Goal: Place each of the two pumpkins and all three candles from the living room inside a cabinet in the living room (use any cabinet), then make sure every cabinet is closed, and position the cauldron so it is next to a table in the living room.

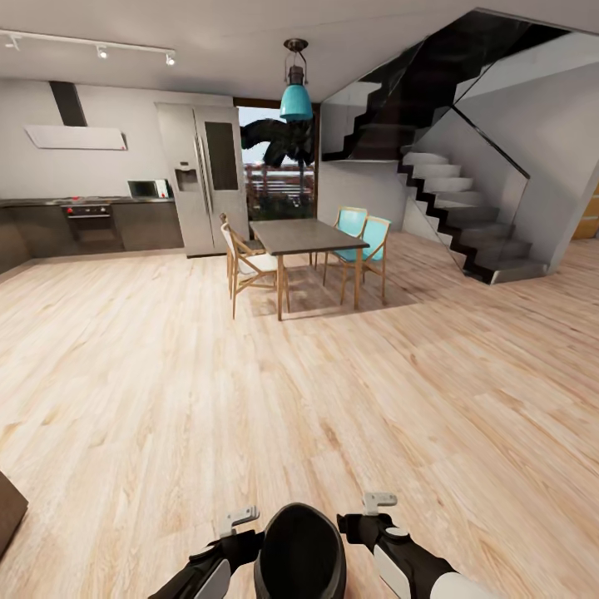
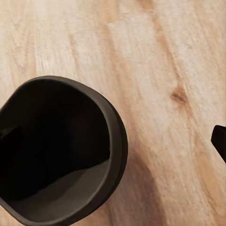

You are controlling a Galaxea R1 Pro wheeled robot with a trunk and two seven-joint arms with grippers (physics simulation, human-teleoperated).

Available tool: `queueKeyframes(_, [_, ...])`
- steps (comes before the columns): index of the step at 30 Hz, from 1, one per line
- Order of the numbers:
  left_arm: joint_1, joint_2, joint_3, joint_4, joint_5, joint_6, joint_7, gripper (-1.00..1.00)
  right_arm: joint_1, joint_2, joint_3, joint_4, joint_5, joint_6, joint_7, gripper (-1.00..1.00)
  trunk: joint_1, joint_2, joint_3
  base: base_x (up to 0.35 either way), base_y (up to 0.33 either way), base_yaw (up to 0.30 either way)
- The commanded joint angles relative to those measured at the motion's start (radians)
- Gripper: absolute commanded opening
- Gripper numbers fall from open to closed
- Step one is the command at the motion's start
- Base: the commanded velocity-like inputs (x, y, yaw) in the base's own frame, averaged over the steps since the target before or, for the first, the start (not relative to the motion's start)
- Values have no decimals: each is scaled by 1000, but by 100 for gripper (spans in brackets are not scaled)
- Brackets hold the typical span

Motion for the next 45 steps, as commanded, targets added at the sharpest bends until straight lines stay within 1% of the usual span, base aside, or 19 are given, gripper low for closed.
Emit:
queueKeyframes(1, [-1,1,-8,-2,9,3,9,100,-1,0,8,-1,-8,0,-5,100,4,-8,-4,0,0,0])
queueKeyframes(11, [-1,-2,-8,-2,8,3,9,100,-1,0,10,-15,-7,-1,-5,100,42,-78,-35,0,0,0])
queueKeyframes(14, [-1,-1,-8,-2,8,3,9,100,-1,0,24,-19,-7,0,-5,100,54,-99,-45,0,0,0])
queueKeyframes(17, [-1,-3,-9,-2,8,3,9,100,-1,0,27,-20,-7,0,-5,100,65,-120,-54,0,0,0])
queueKeyframes(45, [-1,-3,-13,-2,8,3,8,100,-1,0,28,-20,-7,0,-5,100,172,-316,-142,0,0,0])
